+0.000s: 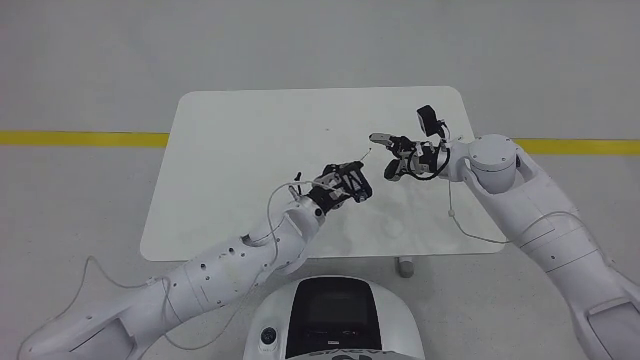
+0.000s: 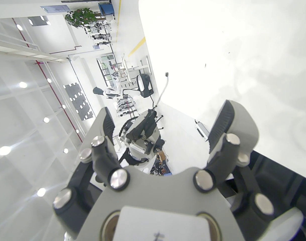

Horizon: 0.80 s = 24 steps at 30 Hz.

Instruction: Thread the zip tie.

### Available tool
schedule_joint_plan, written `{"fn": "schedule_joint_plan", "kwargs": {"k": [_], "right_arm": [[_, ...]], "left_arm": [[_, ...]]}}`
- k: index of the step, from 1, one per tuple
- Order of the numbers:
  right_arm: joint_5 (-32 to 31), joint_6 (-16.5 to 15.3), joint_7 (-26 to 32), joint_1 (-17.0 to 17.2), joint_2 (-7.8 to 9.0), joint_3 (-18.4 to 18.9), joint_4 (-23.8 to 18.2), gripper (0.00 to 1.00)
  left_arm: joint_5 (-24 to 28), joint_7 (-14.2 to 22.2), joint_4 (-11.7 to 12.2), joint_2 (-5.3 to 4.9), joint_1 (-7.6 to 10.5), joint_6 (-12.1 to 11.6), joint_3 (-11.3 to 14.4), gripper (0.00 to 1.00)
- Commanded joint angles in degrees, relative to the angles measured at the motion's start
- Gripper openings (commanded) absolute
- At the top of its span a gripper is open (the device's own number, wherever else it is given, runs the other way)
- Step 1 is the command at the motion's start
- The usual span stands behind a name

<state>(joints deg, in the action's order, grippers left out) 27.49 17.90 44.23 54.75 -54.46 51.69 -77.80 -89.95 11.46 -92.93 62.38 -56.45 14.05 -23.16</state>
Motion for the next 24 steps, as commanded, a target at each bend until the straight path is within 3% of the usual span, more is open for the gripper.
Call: {"fn": "schedule_joint_plan", "kwargs": {"k": [1, 5, 9, 12, 13, 19, 24], "right_arm": [[0.0, 0.0, 0.0, 0.0, 0.0, 0.0, 0.0, 1.0], [0.0, 0.0, 0.0, 0.0, 0.0, 0.0, 0.0, 1.0], [0.0, 0.0, 0.0, 0.0, 0.0, 0.0, 0.0, 1.0], [0.0, 0.0, 0.0, 0.0, 0.0, 0.0, 0.0, 1.0], [0.0, 0.0, 0.0, 0.0, 0.0, 0.0, 0.0, 1.0], [0.0, 0.0, 0.0, 0.0, 0.0, 0.0, 0.0, 1.0], [0.0, 0.0, 0.0, 0.0, 0.0, 0.0, 0.0, 1.0]], "left_arm": [[0.0, 0.01, 0.02, 0.02, -0.01, 0.57, 0.0, 0.0], [1.32, -0.34, 0.07, 0.06, -0.34, 0.46, -0.52, 0.0], [7.73, -1.01, 0.87, -0.01, -1.04, 0.22, -4.65, 0.0], [16.03, 0.22, 0.8, -0.42, -1.95, -3.27, -8.47, 0.0], [18.41, 1.29, 0.88, -0.7, -2.03, -5.7, -9.84, 0.0], [29.14, 5.03, 1.85, -1.99, -3.31, -14.88, -15.97, 0.0], [39.66, 7.69, 2.93, -2.55, -4.5, -20.41, -20.09, 0.0]]}}
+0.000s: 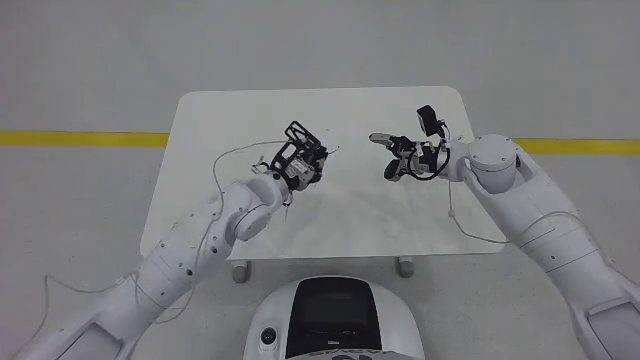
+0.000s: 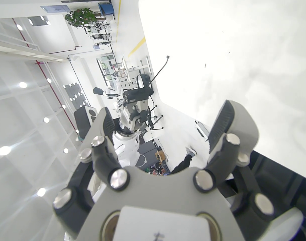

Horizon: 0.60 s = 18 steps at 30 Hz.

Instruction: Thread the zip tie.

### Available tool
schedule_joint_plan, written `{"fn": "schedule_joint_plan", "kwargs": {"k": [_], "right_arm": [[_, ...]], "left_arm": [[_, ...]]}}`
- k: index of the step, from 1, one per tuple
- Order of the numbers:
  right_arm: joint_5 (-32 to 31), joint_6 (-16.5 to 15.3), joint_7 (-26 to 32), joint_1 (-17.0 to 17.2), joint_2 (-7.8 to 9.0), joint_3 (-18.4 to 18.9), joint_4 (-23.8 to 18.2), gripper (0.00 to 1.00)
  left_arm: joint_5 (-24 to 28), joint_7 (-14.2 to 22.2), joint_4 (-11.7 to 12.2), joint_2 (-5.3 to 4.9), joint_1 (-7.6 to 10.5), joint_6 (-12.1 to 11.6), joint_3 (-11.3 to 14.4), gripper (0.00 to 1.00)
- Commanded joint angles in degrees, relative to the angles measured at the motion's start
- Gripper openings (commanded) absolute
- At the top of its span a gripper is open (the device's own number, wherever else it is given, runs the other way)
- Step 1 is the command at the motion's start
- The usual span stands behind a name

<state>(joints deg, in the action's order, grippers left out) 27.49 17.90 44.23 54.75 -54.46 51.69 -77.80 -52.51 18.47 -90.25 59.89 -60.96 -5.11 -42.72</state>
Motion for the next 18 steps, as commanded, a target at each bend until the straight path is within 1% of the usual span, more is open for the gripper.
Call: {"fn": "schedule_joint_plan", "kwargs": {"k": [1, 7, 8, 9, 10, 11, 12, 14, 15, 16, 17, 18], "right_arm": [[0.0, 0.0, 0.0, 0.0, 0.0, 0.0, 0.0, 1.0], [0.0, 0.0, 0.0, 0.0, 0.0, 0.0, 0.0, 1.0], [0.0, 0.0, 0.0, 0.0, 0.0, 0.0, 0.0, 1.0], [0.0, 0.0, 0.0, 0.0, 0.0, 0.0, 0.0, 1.0], [0.0, 0.0, 0.0, 0.0, 0.0, 0.0, 0.0, 1.0], [0.0, 0.0, 0.0, 0.0, 0.0, 0.0, 0.0, 1.0], [0.0, 0.0, 0.0, 0.0, 0.0, 0.0, 0.0, 1.0], [0.0, 0.0, 0.0, 0.0, 0.0, 0.0, 0.0, 1.0], [0.0, 0.0, 0.0, 0.0, 0.0, 0.0, 0.0, 1.0], [0.0, 0.0, 0.0, 0.0, 0.0, 0.0, 0.0, 1.0], [0.0, 0.0, 0.0, 0.0, 0.0, 0.0, 0.0, 1.0], [0.0, 0.0, 0.0, 0.0, 0.0, 0.0, 0.0, 1.0]], "left_arm": [[2.22, 0.69, 0.25, -0.05, 0.01, -1.25, -0.54, 0.0], [2.22, 0.69, 0.25, -0.05, 0.01, -1.25, -0.54, 0.0], [5.71, -0.16, 0.35, 0.08, -0.49, -1.43, -1.13, 0.0], [11.02, 0.16, 1.68, 0.18, -0.39, -1.54, -2.63, 0.0], [12.66, 0.25, 2.67, 0.21, 0.2, -0.66, -3.76, 0.0], [15.94, 0.26, 3.26, 0.33, 0.3, -0.19, -4.72, 0.0], [22.42, 1.55, 4.0, 0.48, 0.52, -0.72, -6.19, 0.0], [27.5, 4.45, 5.38, 0.44, 1.1, -2.16, -7.66, 0.0], [31.14, 7.04, 6.13, 0.39, 1.68, -2.8, -8.71, 0.0], [32.66, 8.36, 6.61, 0.33, 1.95, -3.44, -9.26, 0.0], [35.0, 10.65, 7.09, 0.29, 1.93, -4.21, -9.49, 0.0], [38.29, 12.42, 7.64, 0.26, 2.17, -5.02, -10.28, 0.0]]}}
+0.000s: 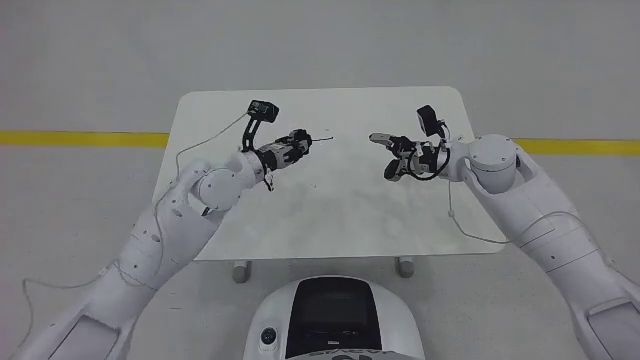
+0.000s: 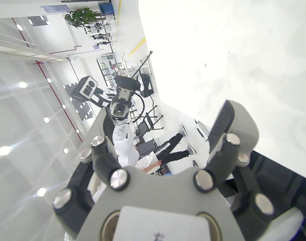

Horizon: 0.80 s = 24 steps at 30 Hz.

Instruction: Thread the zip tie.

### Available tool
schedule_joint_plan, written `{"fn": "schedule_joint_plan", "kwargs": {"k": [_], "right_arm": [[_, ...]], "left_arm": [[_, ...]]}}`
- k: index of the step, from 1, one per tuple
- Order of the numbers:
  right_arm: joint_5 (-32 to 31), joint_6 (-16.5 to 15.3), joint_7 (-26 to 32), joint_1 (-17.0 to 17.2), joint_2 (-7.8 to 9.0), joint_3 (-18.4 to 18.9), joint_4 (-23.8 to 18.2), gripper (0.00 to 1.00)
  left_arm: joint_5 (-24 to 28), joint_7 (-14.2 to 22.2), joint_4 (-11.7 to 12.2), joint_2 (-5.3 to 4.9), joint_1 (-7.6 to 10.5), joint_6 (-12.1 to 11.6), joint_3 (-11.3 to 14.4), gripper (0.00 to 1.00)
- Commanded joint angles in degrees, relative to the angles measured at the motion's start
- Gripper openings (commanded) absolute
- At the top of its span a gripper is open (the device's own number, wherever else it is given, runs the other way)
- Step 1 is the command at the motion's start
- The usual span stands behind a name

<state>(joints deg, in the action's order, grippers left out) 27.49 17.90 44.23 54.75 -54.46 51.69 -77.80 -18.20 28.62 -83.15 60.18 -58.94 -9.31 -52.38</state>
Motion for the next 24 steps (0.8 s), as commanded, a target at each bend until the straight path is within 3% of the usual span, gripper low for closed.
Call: {"fn": "schedule_joint_plan", "kwargs": {"k": [1, 6, 9, 16, 17, 19, 20, 21, 24], "right_arm": [[0.0, 0.0, 0.0, 0.0, 0.0, 0.0, 0.0, 1.0], [0.0, 0.0, 0.0, 0.0, 0.0, 0.0, 0.0, 1.0], [0.0, 0.0, 0.0, 0.0, 0.0, 0.0, 0.0, 1.0], [0.0, 0.0, 0.0, 0.0, 0.0, 0.0, 0.0, 1.0], [0.0, 0.0, 0.0, 0.0, 0.0, 0.0, 0.0, 1.0], [0.07, -0.55, -0.3, 0.31, -0.03, 0.06, -0.01, 1.0], [0.01, -2.74, 0.42, 0.8, -0.03, 0.16, -0.1, 1.0], [-0.34, -6.07, 2.3, 1.34, 0.08, 0.47, 1.0, 1.0], [-1.0, -13.33, 8.45, 1.95, 0.34, 1.02, 2.54, 1.0]], "left_arm": [[7.06, 4.06, 1.52, -0.13, 0.38, -1.77, -1.52, 0.0], [14.48, 11.33, 5.21, -0.3, 1.2, -2.85, -2.77, 0.0], [15.67, 11.49, 6.11, -0.25, 1.77, -4.71, -3.07, 0.0], [15.67, 11.49, 6.11, -0.25, 1.77, -4.71, -3.07, 0.0], [17.99, 11.3, 6.33, -0.14, 1.29, -4.5, -3.2, 0.0], [25.12, 14.38, 8.24, 0.04, 1.64, -3.5, -3.92, 0.0], [28.12, 16.39, 8.87, 0.11, 1.98, -3.8, -4.16, 0.0], [34.26, 20.88, 9.99, 0.25, 2.19, -4.43, -4.45, 0.0], [41.96, 28.67, 12.72, 0.37, 3.14, -5.3, -4.79, 0.0]]}}
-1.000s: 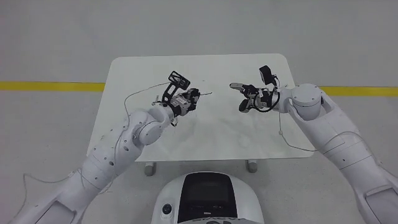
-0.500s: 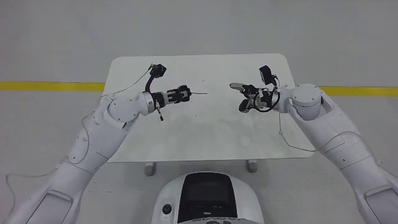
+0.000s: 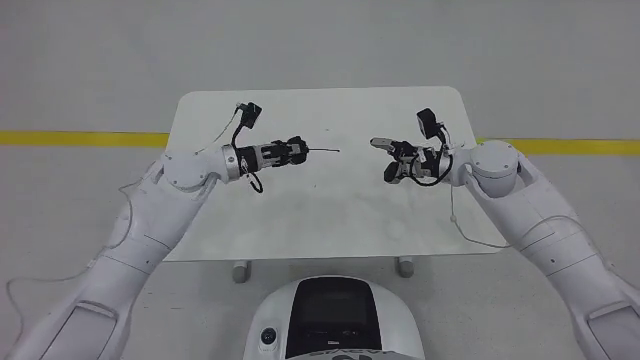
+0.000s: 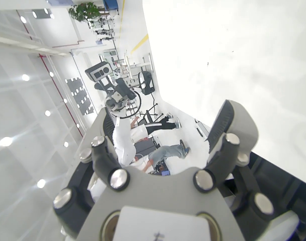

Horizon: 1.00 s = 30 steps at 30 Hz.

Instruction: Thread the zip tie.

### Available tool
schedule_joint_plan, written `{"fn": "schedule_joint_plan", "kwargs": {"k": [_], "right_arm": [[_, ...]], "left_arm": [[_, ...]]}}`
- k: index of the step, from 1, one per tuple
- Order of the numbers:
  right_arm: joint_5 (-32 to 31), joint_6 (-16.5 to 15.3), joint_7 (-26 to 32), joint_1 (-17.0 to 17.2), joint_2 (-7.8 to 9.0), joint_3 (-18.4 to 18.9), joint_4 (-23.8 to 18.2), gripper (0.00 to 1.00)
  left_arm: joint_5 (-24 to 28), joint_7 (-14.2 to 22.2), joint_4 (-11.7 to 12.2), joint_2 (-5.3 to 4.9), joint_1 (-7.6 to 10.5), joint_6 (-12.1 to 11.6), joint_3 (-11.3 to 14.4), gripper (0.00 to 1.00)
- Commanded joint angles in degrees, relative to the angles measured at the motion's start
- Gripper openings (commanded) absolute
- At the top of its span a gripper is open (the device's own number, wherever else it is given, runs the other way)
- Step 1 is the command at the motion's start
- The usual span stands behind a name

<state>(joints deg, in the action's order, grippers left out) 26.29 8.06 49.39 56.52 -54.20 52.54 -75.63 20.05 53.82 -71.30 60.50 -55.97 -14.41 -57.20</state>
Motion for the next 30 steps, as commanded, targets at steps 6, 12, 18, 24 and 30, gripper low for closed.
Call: {"fn": "schedule_joint_plan", "kwargs": {"k": [6, 12, 18, 24, 30], "right_arm": [[3.96, -17.49, 20.32, -0.67, 0.43, 2.3, 7.23, 1.0], [7.62, -24.89, 30.25, -3.72, -0.8, 0.81, 12.74, 1.0], [7.62, -24.89, 30.25, -3.72, -0.8, 0.81, 12.74, 1.0], [8.29, -27.54, 27.26, -2.34, -1.0, 1.36, 12.28, 1.0], [18.41, -27.54, 30.25, -2.41, -2.85, 0.54, 14.35, 1.0]], "left_arm": [[15.65, 16.3, 5.68, 0.5, 2.09, -0.65, 0.17, 0.0], [14.39, 16.8, 8.24, 0.94, 4.2, -1.41, 1.65, 0.0], [13.69, 15.3, 8.45, 1.06, 4.49, -1.77, 1.89, 0.0], [22.94, 19.24, 8.91, 1.47, 3.12, 0.84, 1.72, 0.0], [29.39, 24.47, 10.56, 2.85, 3.26, 2.03, 4.54, 0.0]]}}
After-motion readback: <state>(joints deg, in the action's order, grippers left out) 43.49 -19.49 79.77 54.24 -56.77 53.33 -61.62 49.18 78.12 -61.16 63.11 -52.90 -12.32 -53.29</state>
